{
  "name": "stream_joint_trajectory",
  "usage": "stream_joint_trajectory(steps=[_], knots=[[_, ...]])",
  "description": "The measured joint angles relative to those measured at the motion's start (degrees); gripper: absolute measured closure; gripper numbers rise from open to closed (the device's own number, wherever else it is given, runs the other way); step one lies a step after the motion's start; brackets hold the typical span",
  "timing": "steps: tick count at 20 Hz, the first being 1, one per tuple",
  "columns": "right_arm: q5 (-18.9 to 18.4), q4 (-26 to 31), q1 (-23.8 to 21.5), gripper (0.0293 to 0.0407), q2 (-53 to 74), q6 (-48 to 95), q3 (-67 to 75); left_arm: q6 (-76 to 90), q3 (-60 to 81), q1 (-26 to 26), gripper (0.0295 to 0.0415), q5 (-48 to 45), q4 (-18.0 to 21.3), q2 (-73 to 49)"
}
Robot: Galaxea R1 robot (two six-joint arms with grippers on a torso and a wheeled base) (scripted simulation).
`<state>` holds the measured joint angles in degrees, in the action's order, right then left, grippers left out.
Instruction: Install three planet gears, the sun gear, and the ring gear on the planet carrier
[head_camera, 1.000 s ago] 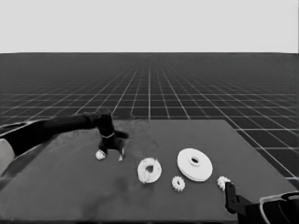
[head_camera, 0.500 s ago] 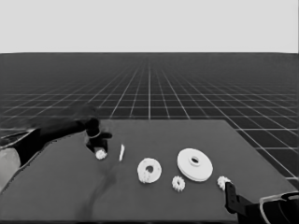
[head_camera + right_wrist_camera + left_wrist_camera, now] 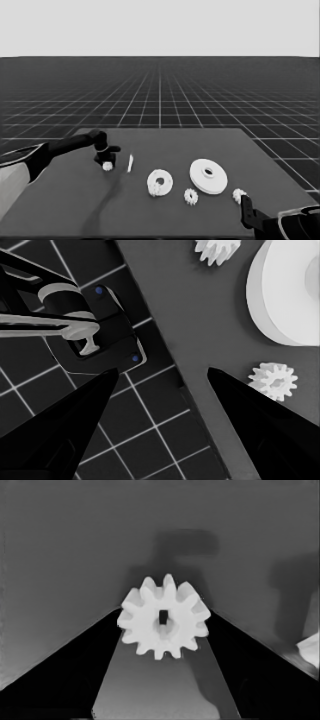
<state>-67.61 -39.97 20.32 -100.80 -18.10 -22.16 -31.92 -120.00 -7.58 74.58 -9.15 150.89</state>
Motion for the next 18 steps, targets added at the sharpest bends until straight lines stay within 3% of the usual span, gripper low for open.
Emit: stream_joint_trajectory(steps=[8, 11, 18], knots=[[0.0, 0.0, 0.0, 0.0315, 0.0, 0.0, 0.0, 0.0, 0.0, 0.0, 0.0398, 0.0, 0.0, 0.0], [0.0, 0.0, 0.0, 0.0315, 0.0, 0.0, 0.0, -4.4, 9.9, 7.5, 0.0398, 7.0, 3.2, -4.5], [0.0, 0.0, 0.0, 0.0315, 0.0, 0.0, 0.0, -4.6, 10.5, 9.5, 0.0398, 8.6, 4.5, -4.7]])
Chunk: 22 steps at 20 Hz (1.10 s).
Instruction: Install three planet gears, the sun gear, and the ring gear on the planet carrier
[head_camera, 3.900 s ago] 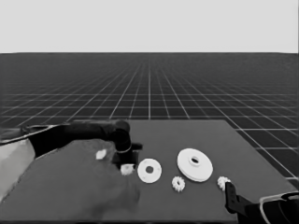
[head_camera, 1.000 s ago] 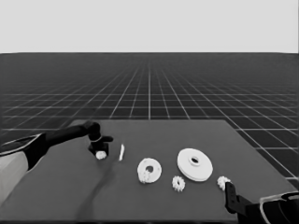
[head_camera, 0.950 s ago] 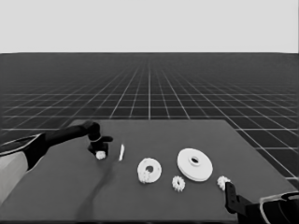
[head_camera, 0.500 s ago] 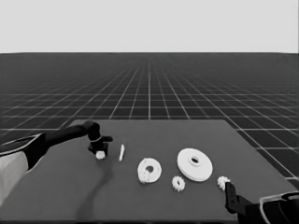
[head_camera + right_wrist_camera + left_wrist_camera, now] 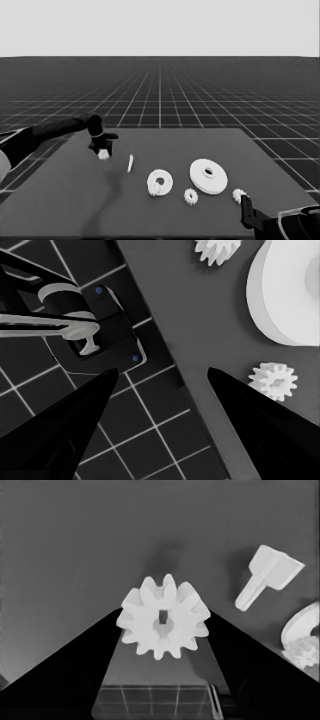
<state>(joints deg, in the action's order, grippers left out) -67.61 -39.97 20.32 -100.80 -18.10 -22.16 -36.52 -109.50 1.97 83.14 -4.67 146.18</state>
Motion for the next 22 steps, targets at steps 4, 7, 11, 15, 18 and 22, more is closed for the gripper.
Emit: stream_joint_trajectory(steps=[4, 7, 11, 15, 18, 22], knots=[[0.0, 0.0, 0.0, 0.0315, 0.0, 0.0, 0.0, -32.0, 8.9, -0.7, 0.0398, 3.4, -3.6, 23.1], [0.0, 0.0, 0.0, 0.0315, 0.0, 0.0, 0.0, -31.8, 3.8, -0.7, 0.0398, 3.4, -3.5, 28.2], [0.0, 0.0, 0.0, 0.0315, 0.0, 0.0, 0.0, -30.5, 0.3, -3.8, 0.0398, 2.0, -6.6, 29.9], [0.0, 0.0, 0.0, 0.0315, 0.0, 0.0, 0.0, -28.1, -4.1, -8.4, 0.0398, -0.4, -10.2, 31.5], [0.0, 0.0, 0.0, 0.0315, 0.0, 0.0, 0.0, -27.8, -4.7, -8.8, 0.0398, -0.7, -10.5, 31.7], [0.0, 0.0, 0.0, 0.0315, 0.0, 0.0, 0.0, -27.8, -4.8, -8.9, 0.0339, -0.8, -10.6, 31.7]])
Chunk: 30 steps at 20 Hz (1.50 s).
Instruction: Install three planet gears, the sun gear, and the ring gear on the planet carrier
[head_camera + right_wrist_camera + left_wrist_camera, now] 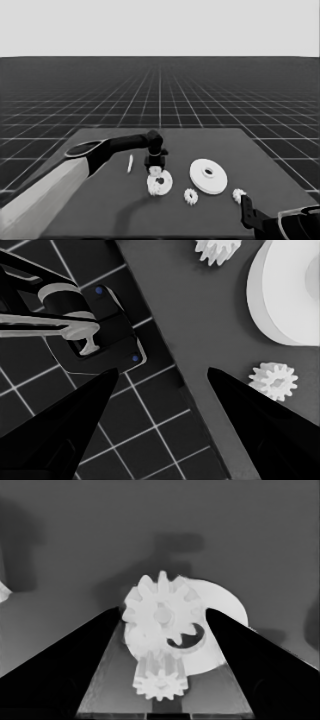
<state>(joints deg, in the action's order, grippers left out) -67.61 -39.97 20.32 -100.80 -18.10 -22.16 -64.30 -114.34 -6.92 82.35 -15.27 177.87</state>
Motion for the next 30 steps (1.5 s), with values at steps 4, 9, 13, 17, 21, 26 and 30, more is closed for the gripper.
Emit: stream_joint_trajectory(steps=[4, 9, 13, 17, 21, 26, 30], knots=[[0.0, 0.0, 0.0, 0.0315, 0.0, 0.0, 0.0, 0.0, 0.0, 0.0, 0.0326, 0.0, 0.0, 0.0], [0.0, 0.0, 0.0, 0.0315, 0.0, 0.0, 0.0, -2.2, 4.0, 2.8, 0.0326, 2.1, 2.5, -1.4], [0.0, 0.0, 0.0, 0.0315, 0.0, 0.0, 0.0, -3.8, 6.8, 7.6, 0.0326, 4.0, 6.5, -2.2], [0.0, 0.0, 0.0, 0.0315, 0.0, 0.0, 0.0, -3.8, 7.0, 8.1, 0.0326, 4.2, 7.0, -2.3], [0.0, 0.0, 0.0, 0.0315, 0.0, 0.0, 0.0, 63.2, 70.4, 21.9, 0.0310, -33.7, -0.5, -55.9], [0.0, 0.0, 0.0, 0.0315, 0.0, 0.0, 0.0, 82.9, 89.0, 26.2, 0.0326, -42.9, -2.4, -75.9], [-26.9, 16.3, -16.8, 0.0307, -33.1, -50.7, -14.7, 84.2, 90.2, 26.5, 0.0326, -43.5, -2.5, -77.2]])
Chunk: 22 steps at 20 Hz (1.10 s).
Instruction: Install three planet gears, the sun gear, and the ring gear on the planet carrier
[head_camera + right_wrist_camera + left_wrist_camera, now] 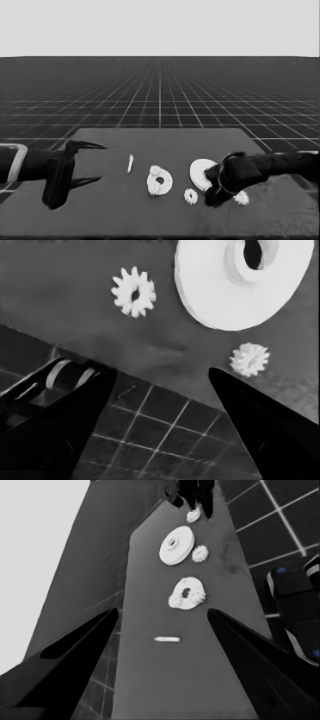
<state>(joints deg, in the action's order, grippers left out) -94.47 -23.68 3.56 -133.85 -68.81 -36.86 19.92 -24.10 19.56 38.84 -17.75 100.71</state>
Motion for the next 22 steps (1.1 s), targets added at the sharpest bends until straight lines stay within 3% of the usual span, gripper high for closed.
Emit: stream_joint_trajectory(steps=[1, 3, 8, 9, 11, 18, 20, 22], knots=[[1.4, 4.9, -1.3, 0.0310, -6.5, -9.2, -8.8, 0.1, 0.1, 0.0, 0.0326, 0.0, 0.0, -0.1], [3.8, 8.9, -1.9, 0.0314, -11.3, -15.6, -18.3, 0.1, 0.1, 0.0, 0.0326, -0.1, 0.0, -0.1], [5.1, 10.8, -2.0, 0.0315, -13.5, -17.8, -23.6, 0.2, 0.2, 0.0, 0.0326, -0.1, 0.0, -0.2], [5.8, 5.1, 3.4, 0.0315, -14.1, -16.4, -25.9, 0.2, 0.2, 0.0, 0.0326, -0.1, 0.0, -0.2], [7.3, 0.2, 8.9, 0.0315, -15.0, -14.2, -29.5, 0.2, 0.2, 0.0, 0.0326, -0.1, 0.0, -0.2], [8.4, -2.0, 11.3, 0.0315, -15.6, -12.9, -31.9, 0.2, 0.2, 0.0, 0.0326, -0.1, 0.0, -0.2], [8.4, -2.1, 11.3, 0.0386, -15.6, -12.9, -31.9, 0.2, 0.2, 0.0, 0.0326, -0.1, 0.0, -0.2], [8.4, -2.1, 11.3, 0.0387, -15.6, -12.9, -31.9, 0.2, 0.2, 0.0, 0.0326, -0.1, 0.0, -0.2]])
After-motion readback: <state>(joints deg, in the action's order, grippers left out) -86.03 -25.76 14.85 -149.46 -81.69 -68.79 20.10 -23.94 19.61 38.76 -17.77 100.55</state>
